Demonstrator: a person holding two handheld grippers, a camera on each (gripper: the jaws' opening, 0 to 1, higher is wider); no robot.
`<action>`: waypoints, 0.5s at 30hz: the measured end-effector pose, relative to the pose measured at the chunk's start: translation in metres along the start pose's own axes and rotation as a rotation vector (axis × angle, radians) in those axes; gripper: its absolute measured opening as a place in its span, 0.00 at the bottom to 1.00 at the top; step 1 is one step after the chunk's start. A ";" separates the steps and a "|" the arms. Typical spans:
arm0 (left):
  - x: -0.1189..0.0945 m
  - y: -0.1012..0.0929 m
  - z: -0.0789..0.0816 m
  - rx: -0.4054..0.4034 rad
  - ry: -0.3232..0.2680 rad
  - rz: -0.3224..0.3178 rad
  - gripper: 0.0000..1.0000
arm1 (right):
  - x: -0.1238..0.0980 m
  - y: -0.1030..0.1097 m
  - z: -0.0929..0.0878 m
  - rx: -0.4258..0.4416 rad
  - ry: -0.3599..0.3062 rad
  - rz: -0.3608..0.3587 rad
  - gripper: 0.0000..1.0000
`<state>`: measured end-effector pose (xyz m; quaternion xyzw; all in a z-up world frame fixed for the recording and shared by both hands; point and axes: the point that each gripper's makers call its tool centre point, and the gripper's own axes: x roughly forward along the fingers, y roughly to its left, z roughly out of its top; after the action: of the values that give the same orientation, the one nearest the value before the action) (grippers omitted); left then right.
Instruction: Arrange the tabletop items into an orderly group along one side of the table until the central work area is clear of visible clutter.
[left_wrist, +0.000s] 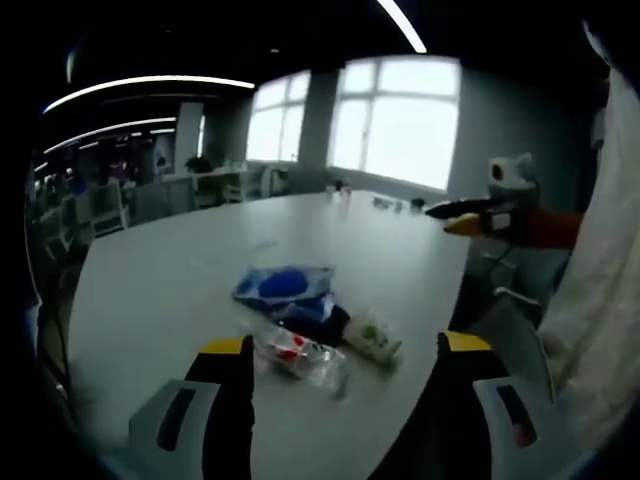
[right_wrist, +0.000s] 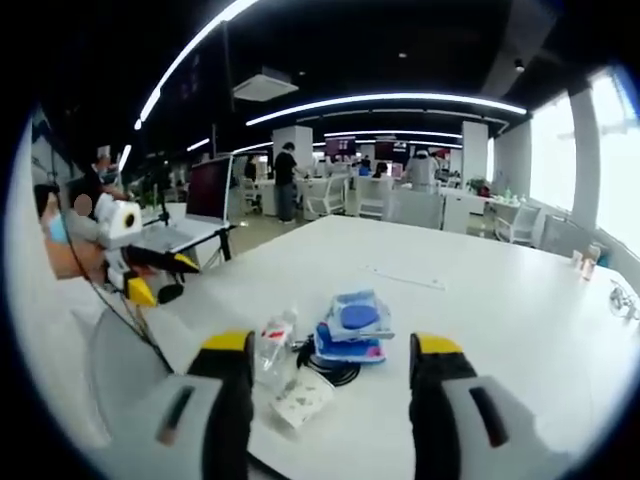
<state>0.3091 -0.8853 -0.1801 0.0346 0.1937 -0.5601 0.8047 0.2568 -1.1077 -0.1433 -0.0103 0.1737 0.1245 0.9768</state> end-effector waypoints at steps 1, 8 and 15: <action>0.001 0.001 0.001 0.001 0.000 -0.001 0.72 | 0.001 0.000 0.000 0.002 0.004 0.001 0.61; 0.009 0.007 0.008 0.016 0.000 -0.013 0.72 | 0.008 -0.002 0.000 0.012 0.012 -0.004 0.58; 0.019 0.013 0.013 0.027 0.000 -0.029 0.72 | 0.018 -0.003 0.001 0.024 0.019 -0.003 0.57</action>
<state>0.3301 -0.9005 -0.1767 0.0426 0.1865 -0.5744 0.7959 0.2744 -1.1064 -0.1490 -0.0002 0.1843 0.1208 0.9754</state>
